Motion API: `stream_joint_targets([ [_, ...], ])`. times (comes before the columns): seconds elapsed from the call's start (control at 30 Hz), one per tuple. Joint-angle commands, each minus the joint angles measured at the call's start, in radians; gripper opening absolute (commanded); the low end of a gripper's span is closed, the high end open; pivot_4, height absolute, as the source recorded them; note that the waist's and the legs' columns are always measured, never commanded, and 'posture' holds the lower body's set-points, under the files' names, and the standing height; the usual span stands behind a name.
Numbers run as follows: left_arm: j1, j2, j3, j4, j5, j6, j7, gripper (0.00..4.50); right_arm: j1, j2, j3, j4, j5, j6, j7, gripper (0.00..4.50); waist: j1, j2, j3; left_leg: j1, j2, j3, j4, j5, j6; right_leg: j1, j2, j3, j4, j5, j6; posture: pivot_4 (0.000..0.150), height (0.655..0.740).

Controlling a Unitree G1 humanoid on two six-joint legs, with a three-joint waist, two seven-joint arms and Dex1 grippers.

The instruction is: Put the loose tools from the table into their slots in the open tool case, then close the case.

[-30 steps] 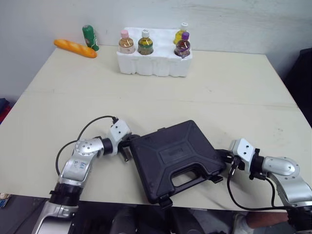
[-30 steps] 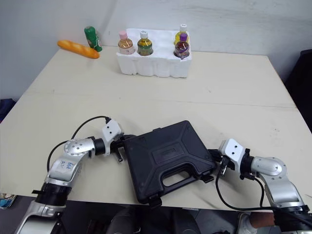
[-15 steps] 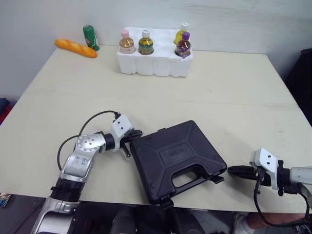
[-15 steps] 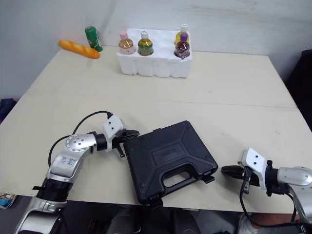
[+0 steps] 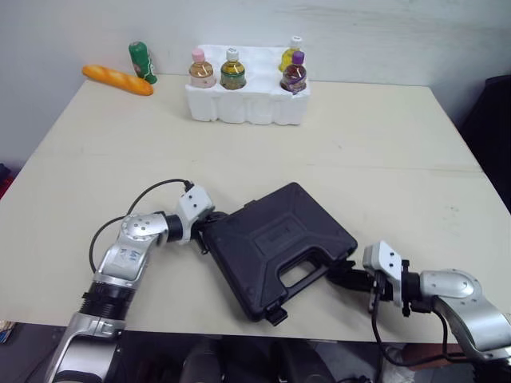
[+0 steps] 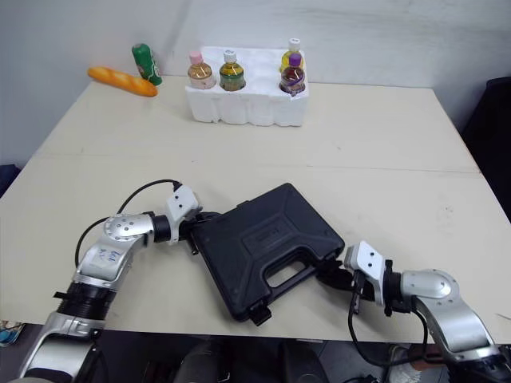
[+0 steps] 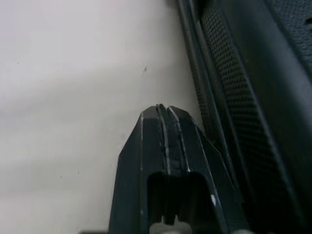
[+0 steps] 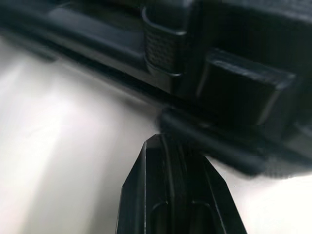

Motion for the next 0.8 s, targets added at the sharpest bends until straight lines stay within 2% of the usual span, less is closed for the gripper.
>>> stream_joint_targets([
  [0.03, 0.05, -0.006, 0.033, -0.111, -0.04, 0.068, 0.033, 0.04, -0.059, 0.017, -0.008, 0.02, 0.01, -0.034, -0.001, 0.0, 0.002, 0.0, 0.0, 0.0, 0.0, 0.0, 0.0, 0.0, 0.0, 0.0, 0.0, 0.0, 0.0, 0.0, 0.0, 0.15, 0.7378],
  [0.27, 0.173, -0.027, 0.115, -0.252, -0.068, 0.174, 0.145, 0.04, -0.198, 0.106, 0.058, 0.172, -0.089, -0.124, -0.054, 0.0, -0.005, 0.0, 0.0, 0.0, 0.0, 0.0, 0.001, 0.0, 0.0, 0.0, 0.0, 0.0, 0.0, -0.001, 0.0, 0.15, 0.7378],
  [0.5, 0.216, 0.052, 0.213, -0.273, -0.068, 0.134, 0.162, 0.04, -0.224, 0.099, 0.05, 0.182, -0.096, -0.106, -0.051, 0.0, 0.0, 0.001, 0.001, 0.0, 0.0, -0.001, 0.0, 0.0, -0.001, -0.001, 0.0, -0.001, 0.001, -0.001, -0.001, 0.15, 0.7378],
  [0.6, 0.121, 0.027, 0.383, -0.236, -0.289, 0.207, 0.113, 0.04, -0.154, 0.067, -0.021, 0.116, -0.046, -0.052, -0.067, 0.0, 0.01, 0.001, 0.001, -0.001, 0.0, -0.002, 0.0, 0.0, -0.001, -0.001, -0.001, -0.002, 0.0, -0.001, -0.001, 0.15, 0.7378],
  [0.67, 0.051, 0.046, 0.407, -0.246, -0.405, 0.274, 0.048, 0.04, -0.097, 0.072, -0.064, 0.065, -0.01, -0.013, -0.098, 0.0, 0.021, 0.001, 0.001, -0.003, 0.0, -0.004, 0.001, 0.0, -0.001, -0.001, -0.001, -0.004, 0.0, -0.001, -0.001, 0.15, 0.7378],
  [0.7, -0.011, 0.054, 0.389, -0.25, -0.457, 0.326, 0.022, 0.04, -0.058, 0.079, -0.084, 0.03, 0.001, -0.001, -0.121, 0.0, 0.025, 0.001, 0.001, -0.003, 0.0, -0.004, 0.001, 0.0, -0.001, 0.0, -0.001, -0.005, 0.0, -0.001, -0.001, 0.15, 0.7378],
  [0.8, -0.163, 0.068, 0.245, -0.254, -0.481, 0.383, -0.051, 0.04, 0.011, 0.107, -0.123, -0.037, 0.022, 0.106, -0.222, 0.0, 0.032, 0.001, 0.001, -0.003, -0.001, -0.006, 0.001, 0.0, -0.002, 0.001, -0.001, -0.006, -0.001, -0.001, -0.001, 0.15, 0.7378],
])
